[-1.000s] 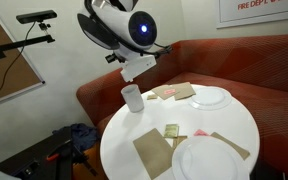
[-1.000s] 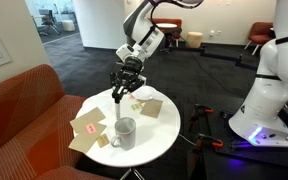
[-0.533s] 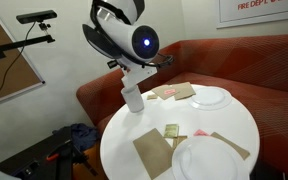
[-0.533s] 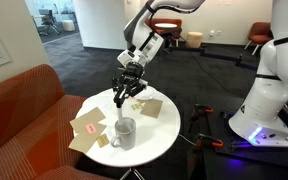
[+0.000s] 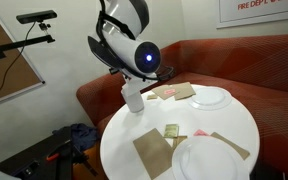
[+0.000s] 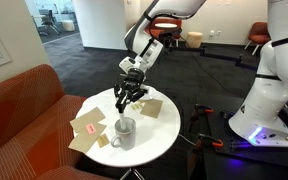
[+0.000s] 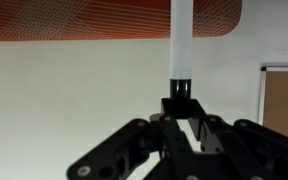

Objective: Pick the marker and put it in the cup

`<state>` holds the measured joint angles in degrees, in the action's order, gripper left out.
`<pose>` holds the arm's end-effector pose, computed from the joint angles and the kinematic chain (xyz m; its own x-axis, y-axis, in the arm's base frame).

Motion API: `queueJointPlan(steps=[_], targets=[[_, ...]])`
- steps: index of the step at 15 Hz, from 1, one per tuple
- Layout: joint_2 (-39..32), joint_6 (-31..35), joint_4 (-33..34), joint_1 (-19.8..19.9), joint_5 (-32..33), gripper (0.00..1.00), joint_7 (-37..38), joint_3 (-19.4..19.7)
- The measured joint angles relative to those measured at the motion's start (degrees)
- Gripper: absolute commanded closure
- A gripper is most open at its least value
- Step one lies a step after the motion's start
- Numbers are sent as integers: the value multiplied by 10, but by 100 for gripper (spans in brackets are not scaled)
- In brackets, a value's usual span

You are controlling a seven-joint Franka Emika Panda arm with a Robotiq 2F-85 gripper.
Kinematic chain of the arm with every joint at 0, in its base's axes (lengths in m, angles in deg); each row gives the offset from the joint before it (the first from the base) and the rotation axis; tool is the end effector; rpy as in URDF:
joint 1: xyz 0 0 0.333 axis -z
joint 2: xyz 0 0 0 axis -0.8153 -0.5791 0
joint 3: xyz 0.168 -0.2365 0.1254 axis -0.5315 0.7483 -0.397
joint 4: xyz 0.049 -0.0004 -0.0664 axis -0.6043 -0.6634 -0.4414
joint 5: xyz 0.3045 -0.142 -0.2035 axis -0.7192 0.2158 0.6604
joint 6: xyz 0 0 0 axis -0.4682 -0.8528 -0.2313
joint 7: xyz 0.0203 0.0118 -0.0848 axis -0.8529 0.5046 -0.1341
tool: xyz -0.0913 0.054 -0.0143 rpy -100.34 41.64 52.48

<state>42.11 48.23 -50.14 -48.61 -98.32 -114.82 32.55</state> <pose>0.5268 0.0007 0.2047 0.0037 0.2472 0.9690 0.9950 -0.0972 0.0210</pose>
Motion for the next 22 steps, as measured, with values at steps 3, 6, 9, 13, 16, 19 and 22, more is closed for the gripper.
queueJointPlan(steps=[3, 6, 9, 13, 16, 19, 22], targets=[[-14, 0, 0, 1, 0, 95, 0, 1], [-27, 0, 0, 2, -2, 53, 0, 2], [-38, 0, 0, 2, -3, 33, 0, 4], [-44, 0, 0, 2, -3, 2, 0, 4], [-44, 0, 0, 2, -4, 0, 0, 3], [-37, -5, 0, 1, -6, 0, 0, 2], [-14, -17, -2, -2, -5, 0, 0, 0]])
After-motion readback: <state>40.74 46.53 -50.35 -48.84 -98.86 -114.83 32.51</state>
